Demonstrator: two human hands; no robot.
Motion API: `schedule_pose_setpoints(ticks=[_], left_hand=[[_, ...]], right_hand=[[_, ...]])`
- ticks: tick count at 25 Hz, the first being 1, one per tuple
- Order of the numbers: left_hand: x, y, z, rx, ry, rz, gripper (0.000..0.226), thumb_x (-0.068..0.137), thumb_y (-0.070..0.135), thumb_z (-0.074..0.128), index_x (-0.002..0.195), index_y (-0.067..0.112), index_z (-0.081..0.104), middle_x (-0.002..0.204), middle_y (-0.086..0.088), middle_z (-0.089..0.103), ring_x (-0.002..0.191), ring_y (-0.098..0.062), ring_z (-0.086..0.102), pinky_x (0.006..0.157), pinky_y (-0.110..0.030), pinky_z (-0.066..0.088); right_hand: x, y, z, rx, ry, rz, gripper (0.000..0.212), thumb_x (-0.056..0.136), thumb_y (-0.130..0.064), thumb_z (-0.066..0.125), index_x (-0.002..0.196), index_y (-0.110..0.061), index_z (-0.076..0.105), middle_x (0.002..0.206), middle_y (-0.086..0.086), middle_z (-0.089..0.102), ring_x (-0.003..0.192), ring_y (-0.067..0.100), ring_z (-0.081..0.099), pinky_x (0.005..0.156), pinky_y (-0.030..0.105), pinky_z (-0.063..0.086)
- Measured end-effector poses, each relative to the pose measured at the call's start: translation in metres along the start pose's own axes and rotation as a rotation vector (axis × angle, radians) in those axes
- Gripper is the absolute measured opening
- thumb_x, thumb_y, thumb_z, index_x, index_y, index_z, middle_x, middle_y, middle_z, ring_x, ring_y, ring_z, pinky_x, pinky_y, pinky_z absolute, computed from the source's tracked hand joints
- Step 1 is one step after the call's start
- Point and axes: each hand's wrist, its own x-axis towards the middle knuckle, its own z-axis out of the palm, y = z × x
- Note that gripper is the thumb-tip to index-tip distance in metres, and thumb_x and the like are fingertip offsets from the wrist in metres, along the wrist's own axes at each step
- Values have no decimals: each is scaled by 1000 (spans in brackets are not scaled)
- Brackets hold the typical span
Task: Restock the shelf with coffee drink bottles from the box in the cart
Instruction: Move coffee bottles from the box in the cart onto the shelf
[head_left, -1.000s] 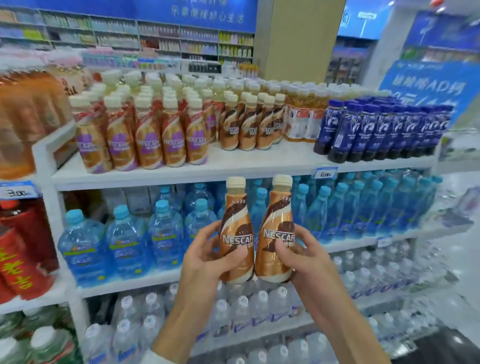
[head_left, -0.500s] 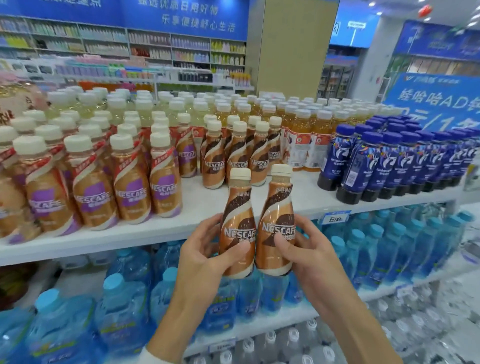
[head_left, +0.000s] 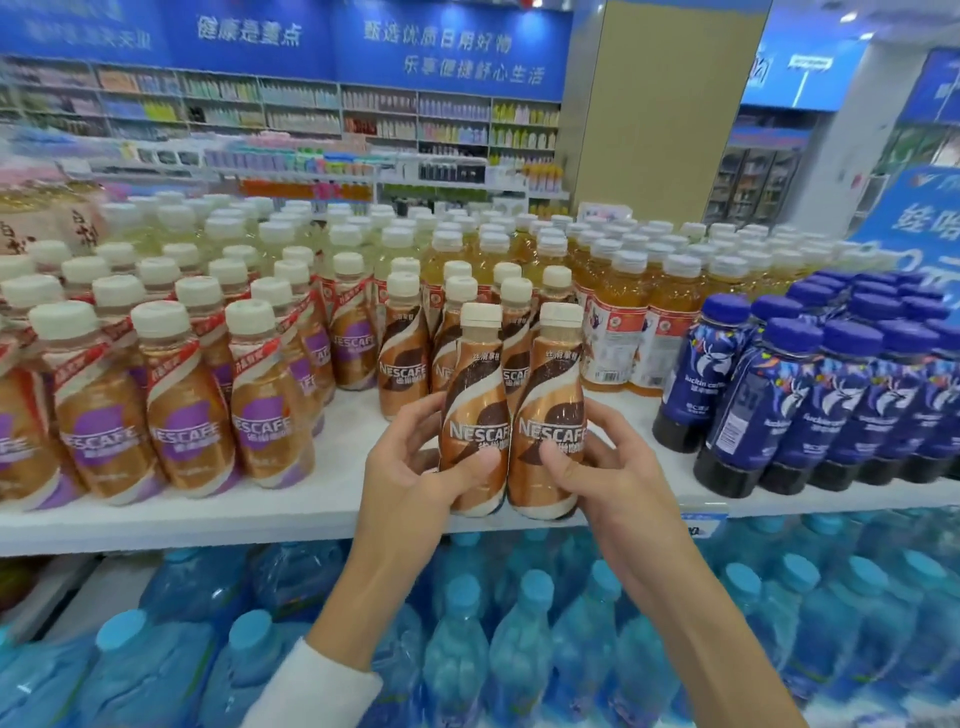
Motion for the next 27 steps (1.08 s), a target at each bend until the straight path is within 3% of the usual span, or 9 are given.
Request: schedule_pose_setpoints(ticks=[6, 11, 15, 20, 23, 27], left_hand=[[22, -14, 19, 87, 18, 13, 65, 75, 5, 84, 130, 25, 55, 125, 6, 65, 101, -3, 70, 78, -18, 57], [29, -23, 17, 102, -30, 32, 68, 79, -2, 78, 138, 17, 49, 132, 2, 63, 113, -5, 66, 91, -20, 54], [25, -25, 13, 170, -76, 33, 65, 82, -1, 77, 133, 29, 50, 132, 9, 64, 120, -4, 62, 104, -26, 50], [18, -22, 14, 366, 16, 64, 75, 72, 29, 89, 136, 40, 52, 127, 24, 62, 116, 8, 57, 95, -20, 51], [19, -19, 14, 391, 64, 62, 73, 72, 25, 90, 130, 46, 50, 118, 31, 61, 107, 12, 58, 89, -14, 49], [22, -18, 5, 411, 96, 36, 72, 75, 22, 87, 130, 47, 46, 118, 29, 59, 109, 7, 57, 90, -16, 48]], right_hand=[[33, 9, -17, -93, -50, -26, 58, 82, 0, 78, 127, -29, 56, 113, -2, 76, 104, 12, 72, 93, 36, 56], [43, 21, -23, -126, -109, -58, 63, 80, 1, 79, 130, -26, 52, 120, -1, 73, 112, 13, 68, 97, 36, 55], [41, 23, -26, -172, -148, -100, 68, 75, -10, 82, 132, -27, 49, 121, -7, 71, 116, 11, 66, 98, 29, 54], [33, 22, -23, -375, -27, -153, 74, 72, -13, 91, 131, -37, 54, 119, -19, 67, 110, -3, 64, 89, 20, 55], [41, 20, -25, -394, 53, -125, 71, 71, -11, 91, 127, -36, 55, 115, -21, 66, 102, -7, 64, 85, 19, 55], [67, 12, -34, -473, 160, -83, 61, 76, -15, 87, 121, -35, 50, 110, -27, 61, 100, -3, 62, 93, 25, 48]])
